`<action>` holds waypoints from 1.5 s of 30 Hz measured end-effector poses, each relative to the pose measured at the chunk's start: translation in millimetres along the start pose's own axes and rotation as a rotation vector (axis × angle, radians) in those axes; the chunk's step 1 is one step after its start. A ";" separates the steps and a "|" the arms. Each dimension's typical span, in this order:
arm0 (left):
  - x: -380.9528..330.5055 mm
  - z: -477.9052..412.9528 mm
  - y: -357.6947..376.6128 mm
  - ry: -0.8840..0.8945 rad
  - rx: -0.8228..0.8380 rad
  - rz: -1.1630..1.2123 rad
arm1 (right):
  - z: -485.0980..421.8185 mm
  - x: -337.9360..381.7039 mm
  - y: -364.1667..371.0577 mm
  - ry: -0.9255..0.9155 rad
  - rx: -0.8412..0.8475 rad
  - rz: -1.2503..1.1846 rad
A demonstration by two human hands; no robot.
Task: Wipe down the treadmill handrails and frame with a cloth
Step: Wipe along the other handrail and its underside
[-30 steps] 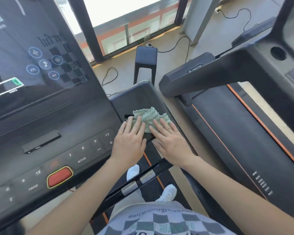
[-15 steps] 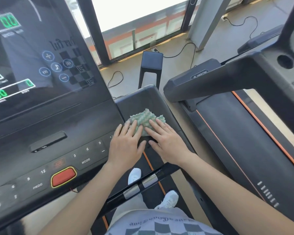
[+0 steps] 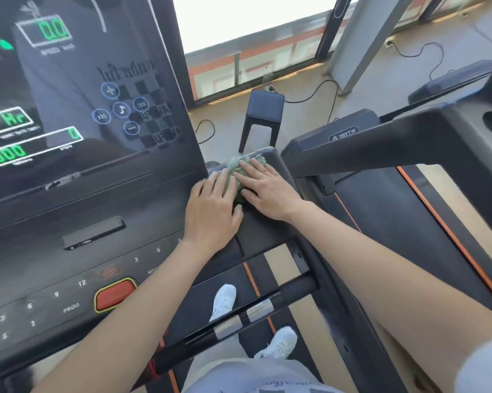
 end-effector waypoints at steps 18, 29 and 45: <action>12.2 33.7 3.7 0.125 -0.145 0.289 | 114.7 -28.8 -22.2 0.353 -0.631 -0.322; 10.1 35.2 8.4 0.098 -0.114 0.335 | 140.5 45.0 37.0 0.063 -0.519 0.031; -1.3 28.7 10.7 0.075 -0.022 0.159 | 149.6 17.4 23.7 0.172 -0.561 0.057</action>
Point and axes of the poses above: each hand's wrist, its own z-axis away from the middle knuckle, its own y-axis out of the palm, x = y × z, the point moved 10 cm from there along -z, towards the middle knuckle, and after that the axes turned 1 degree about -z, right-handed, at the moved point
